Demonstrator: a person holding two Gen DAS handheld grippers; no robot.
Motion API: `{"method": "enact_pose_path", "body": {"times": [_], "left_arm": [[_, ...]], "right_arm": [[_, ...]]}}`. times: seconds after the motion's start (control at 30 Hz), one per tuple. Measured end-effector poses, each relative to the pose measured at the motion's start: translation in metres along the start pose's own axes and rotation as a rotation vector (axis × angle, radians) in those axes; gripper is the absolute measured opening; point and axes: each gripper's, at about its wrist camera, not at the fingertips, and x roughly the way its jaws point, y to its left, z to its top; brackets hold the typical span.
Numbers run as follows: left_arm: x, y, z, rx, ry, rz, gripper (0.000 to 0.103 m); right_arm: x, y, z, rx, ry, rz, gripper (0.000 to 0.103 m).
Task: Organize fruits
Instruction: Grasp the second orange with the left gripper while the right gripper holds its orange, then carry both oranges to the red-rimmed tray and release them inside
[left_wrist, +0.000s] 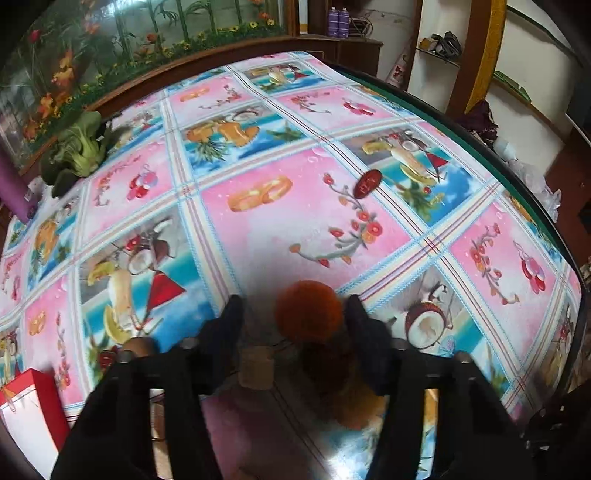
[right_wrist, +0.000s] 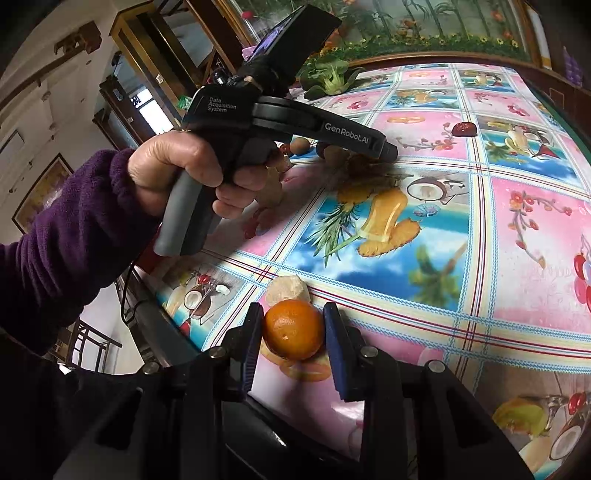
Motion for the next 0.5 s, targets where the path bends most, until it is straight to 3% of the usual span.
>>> {"method": "enact_pose_path", "body": {"times": [0.17,0.5], "left_arm": [[0.003,-0.002,0.0,-0.001,0.003,-0.016,0.036],[-0.025,0.0,-0.003,-0.056,-0.069,-0.042,0.035]], "right_arm": [[-0.001,0.002,-0.002,-0.002,0.0,-0.016,0.032],[-0.019,0.013,0.01,-0.026,-0.048,-0.067,0.031]]}}
